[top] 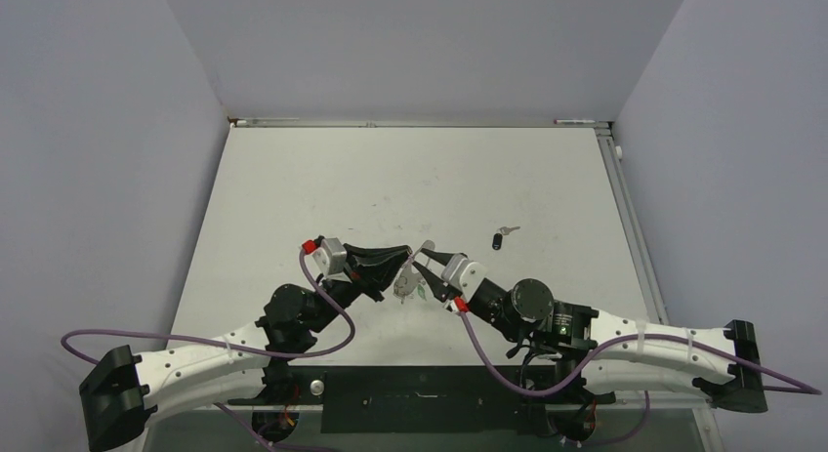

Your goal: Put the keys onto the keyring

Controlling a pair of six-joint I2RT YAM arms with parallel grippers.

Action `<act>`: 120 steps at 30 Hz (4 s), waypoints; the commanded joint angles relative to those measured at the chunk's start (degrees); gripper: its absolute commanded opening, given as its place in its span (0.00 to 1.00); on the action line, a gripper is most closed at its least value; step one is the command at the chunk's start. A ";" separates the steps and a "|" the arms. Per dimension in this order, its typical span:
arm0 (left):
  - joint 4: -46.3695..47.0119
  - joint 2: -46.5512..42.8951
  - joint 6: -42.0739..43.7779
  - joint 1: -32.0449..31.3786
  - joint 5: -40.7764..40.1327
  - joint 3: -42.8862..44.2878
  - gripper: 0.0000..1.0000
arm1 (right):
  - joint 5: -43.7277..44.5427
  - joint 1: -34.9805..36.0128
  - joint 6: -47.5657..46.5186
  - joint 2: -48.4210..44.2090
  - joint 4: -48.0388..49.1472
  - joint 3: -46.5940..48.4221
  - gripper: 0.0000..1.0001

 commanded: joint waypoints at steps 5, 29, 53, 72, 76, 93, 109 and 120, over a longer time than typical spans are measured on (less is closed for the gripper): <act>2.91 -0.10 -1.42 -0.05 -0.40 3.30 0.00 | 2.30 0.42 -0.19 2.37 1.98 0.58 0.29; 3.24 -0.75 -2.44 -0.66 0.07 2.77 0.00 | 6.54 0.41 -1.37 5.18 5.70 0.76 0.17; 6.97 0.28 -4.90 -1.19 2.22 0.84 0.00 | 6.83 0.33 -1.74 7.31 8.16 0.67 0.13; 10.72 1.11 -5.30 -1.56 4.23 -0.19 0.00 | 7.90 -0.46 -1.71 8.11 8.11 1.19 0.14; 11.08 1.30 -4.64 -1.59 5.96 -0.48 0.00 | 6.87 -0.48 -2.67 7.82 7.93 1.27 0.08; 14.31 3.48 -4.02 -1.54 11.59 -2.95 0.00 | 0.47 -0.39 -7.59 4.64 2.28 2.04 0.05; 20.94 4.24 -3.32 -2.85 9.26 -6.43 0.00 | 0.29 -0.45 -6.74 2.63 2.22 0.67 0.10; 22.11 4.73 -2.97 -4.17 7.13 -6.63 0.00 | 1.38 -0.39 -6.16 4.79 4.10 1.03 0.15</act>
